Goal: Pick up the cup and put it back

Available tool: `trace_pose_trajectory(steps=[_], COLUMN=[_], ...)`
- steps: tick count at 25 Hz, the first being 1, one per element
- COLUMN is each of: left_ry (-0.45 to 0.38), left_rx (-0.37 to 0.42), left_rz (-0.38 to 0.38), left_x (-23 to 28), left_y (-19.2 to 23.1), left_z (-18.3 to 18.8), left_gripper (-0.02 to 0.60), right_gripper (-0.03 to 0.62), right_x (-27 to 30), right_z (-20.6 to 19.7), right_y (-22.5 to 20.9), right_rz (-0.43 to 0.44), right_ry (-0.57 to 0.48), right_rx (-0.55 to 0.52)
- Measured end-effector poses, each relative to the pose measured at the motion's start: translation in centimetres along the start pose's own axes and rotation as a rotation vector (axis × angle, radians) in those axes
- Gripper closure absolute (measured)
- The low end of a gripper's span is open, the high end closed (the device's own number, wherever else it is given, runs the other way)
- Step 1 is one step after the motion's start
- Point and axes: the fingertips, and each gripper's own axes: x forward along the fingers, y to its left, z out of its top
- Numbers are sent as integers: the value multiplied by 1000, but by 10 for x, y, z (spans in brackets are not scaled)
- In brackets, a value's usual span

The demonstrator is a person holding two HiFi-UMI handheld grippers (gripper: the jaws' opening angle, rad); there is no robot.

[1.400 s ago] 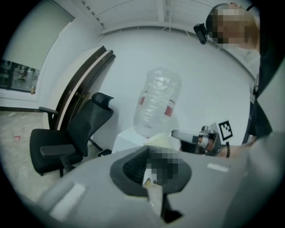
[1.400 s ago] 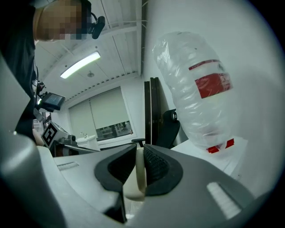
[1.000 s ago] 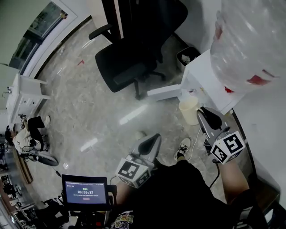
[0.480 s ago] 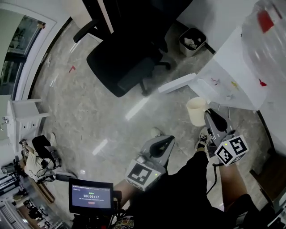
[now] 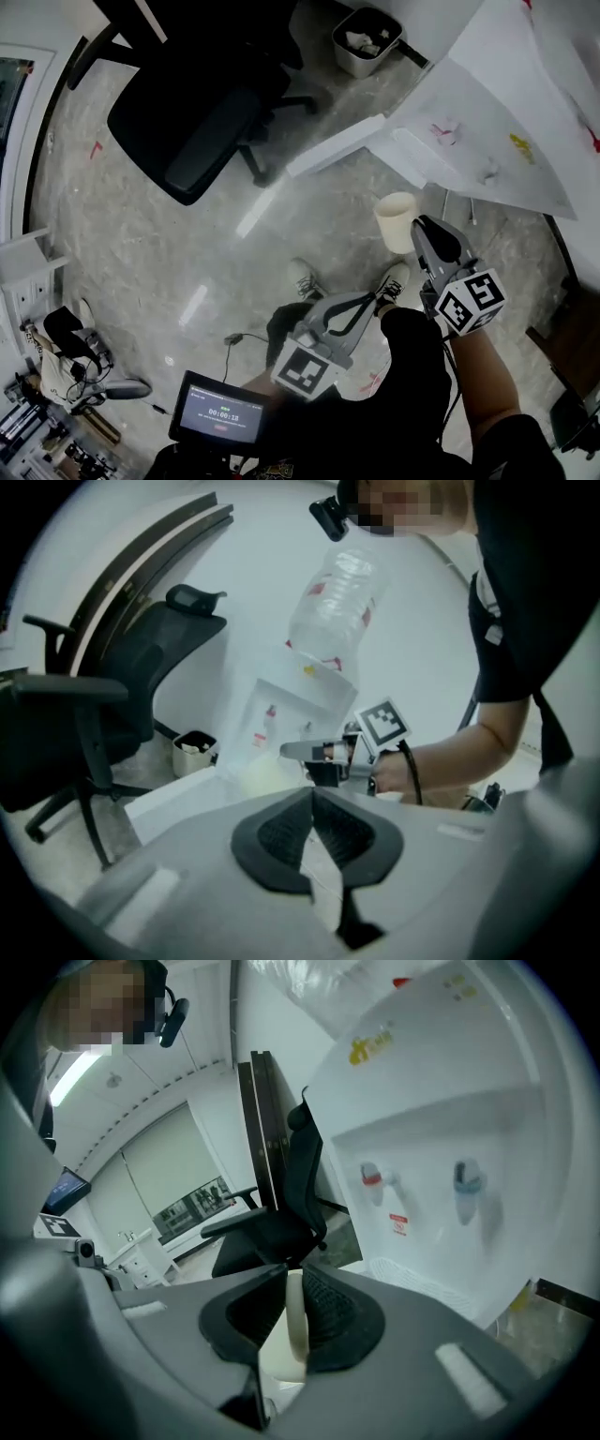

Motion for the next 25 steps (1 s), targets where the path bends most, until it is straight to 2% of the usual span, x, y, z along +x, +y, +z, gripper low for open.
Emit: trace_pose_trajectory(steps=[3, 7, 12, 18, 22, 25], left_ry=[-9, -54, -127, -119, -178, -183], left_rx=[30, 25, -7, 7, 90, 118], left_rz=[-54, -130, -169, -186, -138, -134], left_x=[61, 131, 180, 209, 211, 207], left_y=[13, 34, 69, 113, 150, 155], left_z=[-46, -89, -148, -190, -175, -169], left_gripper=[577, 577, 577, 577, 577, 577], right_gripper=[540, 540, 540, 540, 540, 540], right_x=[29, 79, 152, 215, 248, 261], right_z=[-58, -121, -185, -219, -205, -207], right_y=[-52, -125, -199, -282, -336, -375], right_rz=[-15, -47, -121, -276, -384, -473], right_ry=[9, -10, -30, -64, -129, -135], right_rx=[-18, 5, 70, -56, -74, -50])
